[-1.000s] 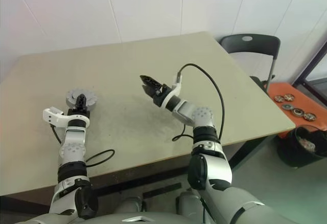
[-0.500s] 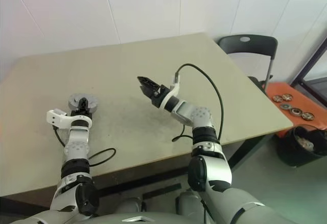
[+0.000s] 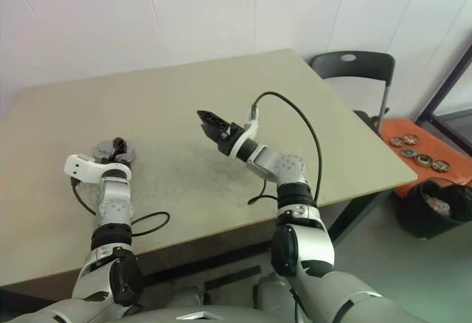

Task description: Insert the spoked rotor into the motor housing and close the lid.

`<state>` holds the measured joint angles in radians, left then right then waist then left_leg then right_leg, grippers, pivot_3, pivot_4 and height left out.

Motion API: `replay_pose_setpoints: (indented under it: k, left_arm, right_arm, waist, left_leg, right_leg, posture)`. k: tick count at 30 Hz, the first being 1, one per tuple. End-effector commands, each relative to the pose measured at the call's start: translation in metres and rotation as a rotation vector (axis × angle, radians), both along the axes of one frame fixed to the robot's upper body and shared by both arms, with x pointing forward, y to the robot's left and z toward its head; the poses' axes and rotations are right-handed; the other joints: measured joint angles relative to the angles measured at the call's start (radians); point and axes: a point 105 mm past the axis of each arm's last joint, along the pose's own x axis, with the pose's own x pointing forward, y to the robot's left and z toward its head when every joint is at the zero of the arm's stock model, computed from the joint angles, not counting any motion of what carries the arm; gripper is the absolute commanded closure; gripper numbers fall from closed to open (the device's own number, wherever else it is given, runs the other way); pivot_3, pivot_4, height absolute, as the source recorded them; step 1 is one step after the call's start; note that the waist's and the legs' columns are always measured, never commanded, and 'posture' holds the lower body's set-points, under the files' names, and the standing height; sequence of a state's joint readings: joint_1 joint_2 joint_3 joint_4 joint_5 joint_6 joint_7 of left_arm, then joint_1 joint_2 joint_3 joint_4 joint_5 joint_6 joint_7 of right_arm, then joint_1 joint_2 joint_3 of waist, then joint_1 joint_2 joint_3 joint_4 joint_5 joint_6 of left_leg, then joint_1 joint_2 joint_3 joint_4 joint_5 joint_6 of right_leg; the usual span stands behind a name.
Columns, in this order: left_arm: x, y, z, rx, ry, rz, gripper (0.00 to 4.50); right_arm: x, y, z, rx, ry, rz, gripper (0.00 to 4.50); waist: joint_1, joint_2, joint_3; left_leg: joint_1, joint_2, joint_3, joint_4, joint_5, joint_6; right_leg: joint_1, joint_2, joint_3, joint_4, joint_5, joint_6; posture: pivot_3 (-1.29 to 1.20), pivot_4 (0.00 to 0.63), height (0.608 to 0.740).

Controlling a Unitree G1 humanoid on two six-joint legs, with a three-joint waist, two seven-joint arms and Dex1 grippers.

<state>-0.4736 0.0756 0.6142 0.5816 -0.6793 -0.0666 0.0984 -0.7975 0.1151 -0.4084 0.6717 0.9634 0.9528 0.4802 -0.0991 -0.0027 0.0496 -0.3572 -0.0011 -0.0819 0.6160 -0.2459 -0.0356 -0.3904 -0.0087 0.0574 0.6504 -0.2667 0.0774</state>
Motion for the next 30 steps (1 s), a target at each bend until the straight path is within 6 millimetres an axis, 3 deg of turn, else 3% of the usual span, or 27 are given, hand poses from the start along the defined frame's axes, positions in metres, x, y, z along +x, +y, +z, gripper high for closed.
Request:
replay_pose_setpoints:
  k: [1,15,19,23,28,30]
  left_arm:
    - [-0.020,0.027,-0.010,0.040,0.102,0.146,0.03]
    - [-0.047,0.050,0.011,0.245,0.216,0.359,0.03]
    - [-0.048,0.056,0.036,0.385,0.163,0.363,0.03]
    - [-0.032,0.041,0.075,0.467,-0.079,0.196,0.03]
    - [-0.025,0.013,0.107,0.668,-0.278,-0.134,0.03]
    - [-0.029,-0.022,0.118,0.747,-0.405,-0.383,0.03]
  right_arm:
    - [-0.004,0.010,0.005,0.037,-0.017,0.018,1.40]
    - [-0.006,0.010,-0.003,0.019,-0.006,0.021,1.40]
    - [-0.006,0.009,-0.003,0.015,-0.009,0.021,1.40]
    - [-0.004,0.007,-0.004,-0.076,-0.065,-0.014,1.40]
    - [0.008,-0.008,-0.003,-0.368,-0.271,-0.175,1.40]
    - [0.011,-0.018,-0.004,-0.522,-0.404,-0.238,1.40]
  waist:
    - [-0.007,0.000,0.000]
    - [-0.007,0.000,0.000]
    - [0.008,-0.001,0.000]
    - [0.032,-0.002,0.000]
    - [0.030,-0.002,0.000]
    - [0.028,-0.002,0.000]
  left_leg:
    - [0.000,0.000,0.000,-0.001,0.000,0.000]
    - [-0.002,-0.001,0.000,-0.002,0.000,0.000]
    - [-0.003,-0.001,0.000,-0.002,0.000,0.000]
    - [-0.010,-0.001,0.000,0.000,0.000,0.000]
    - [-0.017,-0.002,-0.001,0.000,0.001,-0.002]
    - [-0.017,-0.002,0.000,-0.001,0.001,-0.002]
  right_leg:
    - [0.000,0.000,0.001,0.000,0.000,0.000]
    - [-0.001,-0.001,0.002,-0.003,0.000,0.000]
    - [-0.002,-0.001,0.001,-0.003,0.000,0.000]
    - [-0.007,-0.001,0.000,-0.003,0.002,-0.003]
    - [-0.013,-0.002,-0.001,-0.003,0.002,-0.003]
    - [-0.013,-0.003,-0.001,-0.003,0.002,-0.003]
  posture:
    - [0.00,0.000,0.740]
    - [0.00,0.000,0.740]
    - [0.00,0.000,0.740]
    - [0.00,0.000,0.740]
    - [0.00,0.000,0.740]
    - [0.00,0.000,0.740]
